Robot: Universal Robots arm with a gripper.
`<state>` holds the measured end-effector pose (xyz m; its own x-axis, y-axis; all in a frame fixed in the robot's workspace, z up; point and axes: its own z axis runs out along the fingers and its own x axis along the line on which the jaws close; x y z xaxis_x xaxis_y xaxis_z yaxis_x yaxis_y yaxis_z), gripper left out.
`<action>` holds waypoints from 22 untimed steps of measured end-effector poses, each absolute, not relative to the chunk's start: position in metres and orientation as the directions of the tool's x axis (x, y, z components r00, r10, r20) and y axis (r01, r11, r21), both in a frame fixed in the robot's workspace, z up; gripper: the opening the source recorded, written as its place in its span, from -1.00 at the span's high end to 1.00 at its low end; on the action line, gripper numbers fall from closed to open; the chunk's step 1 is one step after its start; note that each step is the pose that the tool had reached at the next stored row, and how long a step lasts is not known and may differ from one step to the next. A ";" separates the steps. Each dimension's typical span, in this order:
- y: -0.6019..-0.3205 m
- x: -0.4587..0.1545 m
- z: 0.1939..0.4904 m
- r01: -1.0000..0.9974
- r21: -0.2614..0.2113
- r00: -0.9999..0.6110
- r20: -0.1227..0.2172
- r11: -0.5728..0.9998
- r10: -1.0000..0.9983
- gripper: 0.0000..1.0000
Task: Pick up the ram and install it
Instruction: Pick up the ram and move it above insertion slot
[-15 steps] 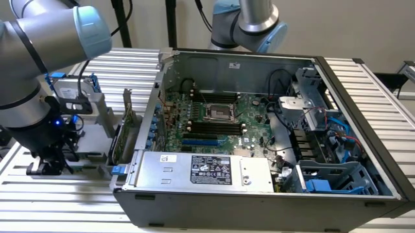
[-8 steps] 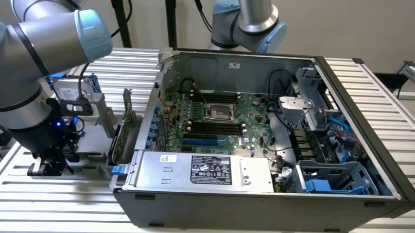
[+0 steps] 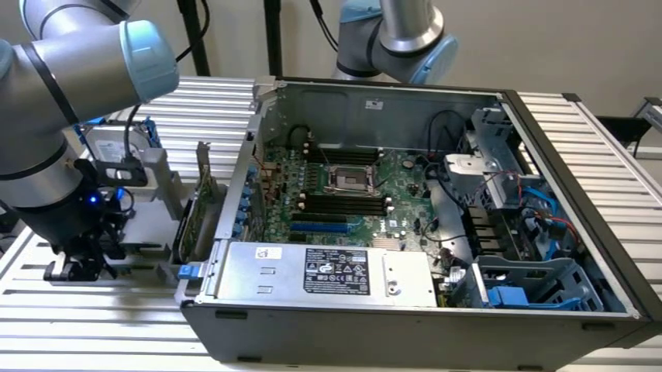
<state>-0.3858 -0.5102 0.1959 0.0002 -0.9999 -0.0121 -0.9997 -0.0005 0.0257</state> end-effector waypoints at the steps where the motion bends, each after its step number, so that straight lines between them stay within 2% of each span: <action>1: -0.510 -0.386 0.196 -1.000 0.026 0.000 -0.012 -0.001 -1.000 0.22; 7: -0.508 -0.388 0.195 -0.999 0.033 0.000 -0.012 -0.001 -1.000 0.27; 8: -0.508 -0.388 0.195 -0.999 0.034 0.000 -0.012 -0.001 -1.000 0.41; 12: -0.508 -0.388 0.195 -0.999 0.039 0.002 -0.012 -0.002 -1.000 0.41; 14: -0.508 -0.388 0.195 -0.999 0.041 0.007 -0.010 -0.008 -1.000 0.46; 15: -0.508 -0.388 0.195 -0.999 0.042 0.011 -0.010 -0.011 -1.000 0.59; 19: -0.508 -0.388 0.195 -0.999 0.043 0.018 -0.007 -0.018 -1.000 0.59; 21: -0.508 -0.388 0.195 -0.999 0.043 0.018 -0.007 -0.018 -1.000 0.64; 22: -0.508 -0.388 0.195 -0.999 0.043 0.018 -0.007 -0.018 -1.000 0.73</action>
